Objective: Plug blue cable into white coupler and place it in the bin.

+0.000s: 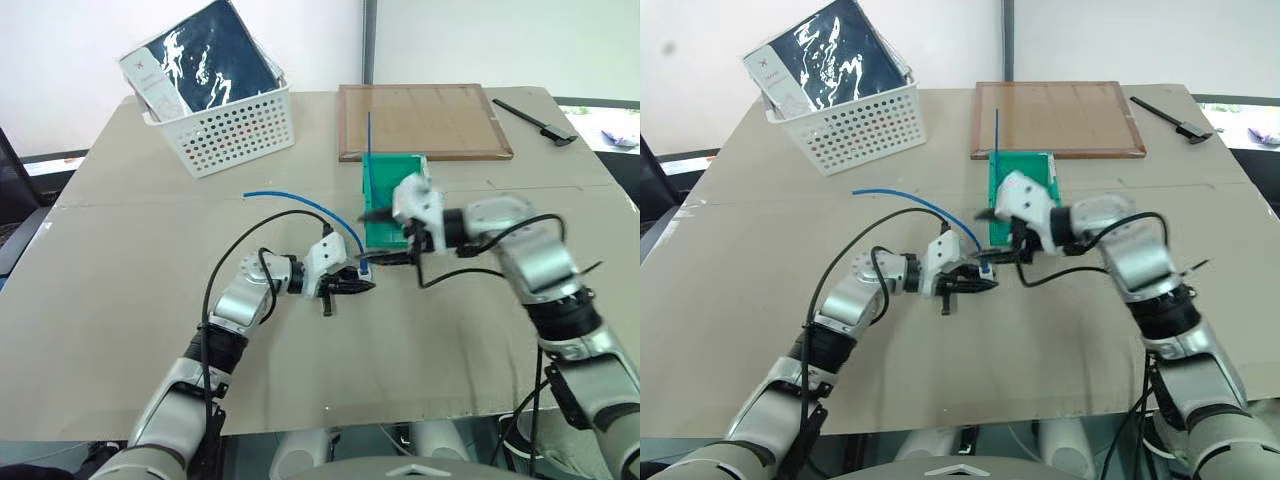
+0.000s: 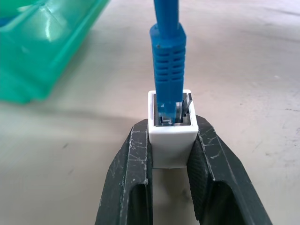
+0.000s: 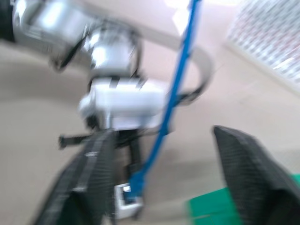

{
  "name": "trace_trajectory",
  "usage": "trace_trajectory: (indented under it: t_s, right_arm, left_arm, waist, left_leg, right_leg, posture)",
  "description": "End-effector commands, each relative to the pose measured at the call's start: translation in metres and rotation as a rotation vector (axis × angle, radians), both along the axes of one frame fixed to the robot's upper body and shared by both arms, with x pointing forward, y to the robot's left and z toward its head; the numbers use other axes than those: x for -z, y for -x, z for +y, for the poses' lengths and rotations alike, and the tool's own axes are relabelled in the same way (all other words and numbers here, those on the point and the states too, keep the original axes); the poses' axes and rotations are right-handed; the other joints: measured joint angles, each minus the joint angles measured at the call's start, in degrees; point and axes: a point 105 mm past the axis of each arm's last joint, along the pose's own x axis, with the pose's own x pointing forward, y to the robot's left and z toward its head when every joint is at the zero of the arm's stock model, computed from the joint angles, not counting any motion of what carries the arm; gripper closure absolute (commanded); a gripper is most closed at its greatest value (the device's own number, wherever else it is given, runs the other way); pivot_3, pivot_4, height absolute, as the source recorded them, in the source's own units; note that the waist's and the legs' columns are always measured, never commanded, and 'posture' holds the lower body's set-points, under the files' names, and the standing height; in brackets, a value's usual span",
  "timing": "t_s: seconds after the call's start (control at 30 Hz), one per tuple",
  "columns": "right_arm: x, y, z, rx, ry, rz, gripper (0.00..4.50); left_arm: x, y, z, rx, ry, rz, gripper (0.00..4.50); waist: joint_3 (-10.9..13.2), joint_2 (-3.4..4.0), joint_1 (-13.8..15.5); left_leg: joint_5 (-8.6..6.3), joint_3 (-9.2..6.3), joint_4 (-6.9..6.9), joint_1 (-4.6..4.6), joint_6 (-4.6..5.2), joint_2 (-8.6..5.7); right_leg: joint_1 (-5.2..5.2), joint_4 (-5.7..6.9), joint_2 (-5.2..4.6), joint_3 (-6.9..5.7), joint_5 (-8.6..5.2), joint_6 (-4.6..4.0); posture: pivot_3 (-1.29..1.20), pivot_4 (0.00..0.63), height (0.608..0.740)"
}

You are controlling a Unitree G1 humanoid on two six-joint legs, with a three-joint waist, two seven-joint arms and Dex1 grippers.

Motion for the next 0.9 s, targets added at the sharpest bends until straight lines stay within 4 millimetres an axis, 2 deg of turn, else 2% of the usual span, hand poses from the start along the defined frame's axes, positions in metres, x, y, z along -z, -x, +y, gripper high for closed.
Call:
trace_trajectory:
  t_s: [0.03,0.23,0.3,0.37,0.47,0.57,0.67,0.73,0.8,0.9]
  right_arm:
    - [-0.03,0.029,-0.021,0.077,-0.112,-0.078,0.1]
    - [-0.018,0.059,-0.055,0.351,-0.171,-0.11,0.1]
    - [-0.005,0.064,-0.07,0.539,-0.203,-0.118,0.1]
    - [0.015,0.071,-0.085,0.722,-0.195,-0.101,0.1]
    - [0.027,0.078,-0.088,0.792,-0.204,-0.072,0.1]
    - [0.031,0.08,-0.095,0.863,-0.211,-0.077,0.1]
    - [0.032,0.081,-0.103,0.921,-0.214,-0.092,0.1]
    - [0.033,0.082,-0.106,0.938,-0.216,-0.1,0.0]
    - [0.033,0.083,-0.107,0.945,-0.219,-0.105,0.0]
    - [0.032,0.084,-0.107,0.952,-0.237,-0.11,0.0]
  left_arm:
    - [-0.034,-0.002,0.003,-0.037,0.099,0.001,4.09]
    - [-0.083,-0.02,-0.004,-0.179,0.28,0.104,4.09]
    - [-0.111,-0.034,-0.016,-0.238,0.337,0.216,4.09]
    - [-0.128,-0.047,-0.034,-0.281,0.32,0.348,4.09]
    - [-0.138,-0.061,-0.052,-0.324,0.307,0.377,4.09]
    - [-0.139,-0.078,-0.072,-0.388,0.278,0.424,4.09]
    - [-0.133,-0.092,-0.093,-0.44,0.242,0.436,4.09]
    - [-0.129,-0.099,-0.097,-0.475,0.218,0.438,3.08]
    - [-0.132,-0.103,-0.099,-0.488,0.21,0.419,2.43]
    - [-0.139,-0.105,-0.094,-0.495,0.201,0.413,0.91]
  waist:
    - [0.01,0.0,0.16]
    - [0.03,-0.04,1.13]
    - [0.05,-0.1,1.28]
    - [0.12,-0.21,1.88]
    - [0.11,-0.16,1.05]
    - [0.15,-0.18,0.19]
    - [0.19,-0.22,-0.18]
    - [0.19,-0.21,-0.39]
    - [0.2,-0.2,-0.44]
    - [0.22,-0.21,-0.27]
  left_leg:
    - [-0.01,0.0,-0.01,-0.06,0.0,-0.01]
    - [-0.01,-0.05,0.1,-0.46,0.02,-0.06]
    - [0.0,-0.04,0.14,-0.46,0.03,-0.07]
    - [0.03,-0.37,0.3,-0.5,0.0,-0.12]
    - [0.04,-0.46,0.44,-0.29,-0.02,-0.34]
    - [0.03,-0.21,0.31,0.31,-0.01,-0.4]
    - [0.04,-0.26,0.14,0.38,-0.02,-0.39]
    - [0.05,-0.29,0.05,0.37,-0.03,-0.38]
    - [0.05,-0.23,-0.02,0.34,-0.05,-0.37]
    - [0.06,-0.21,-0.01,0.29,-0.06,-0.39]
  right_leg:
    - [-0.05,-0.01,-0.02,0.01,0.0,0.0]
    - [-0.37,0.06,-0.07,-0.06,0.0,0.03]
    - [-0.37,0.07,-0.02,-0.05,-0.01,0.05]
    - [-0.18,0.1,0.04,-0.35,-0.02,0.07]
    - [0.11,0.06,0.02,-0.46,-0.12,0.25]
    - [0.56,0.01,-0.01,-0.12,-0.2,0.4]
    - [0.56,0.02,0.04,-0.14,-0.22,0.43]
    - [0.5,0.02,0.08,-0.14,-0.23,0.41]
    - [0.39,0.03,0.09,-0.04,-0.22,0.38]
    - [0.37,0.02,0.06,0.0,-0.17,0.3]
  posture:
    - [0.0,0.15,0.74]
    - [0.0,0.15,0.74]
    - [0.0,0.15,0.74]
    - [0.0,0.15,0.74]
    - [0.0,0.15,0.74]
    - [0.0,0.15,0.74]
    - [0.0,0.15,0.74]
    - [0.0,0.15,0.74]
    - [0.0,0.15,0.74]
    - [0.0,0.15,0.74]
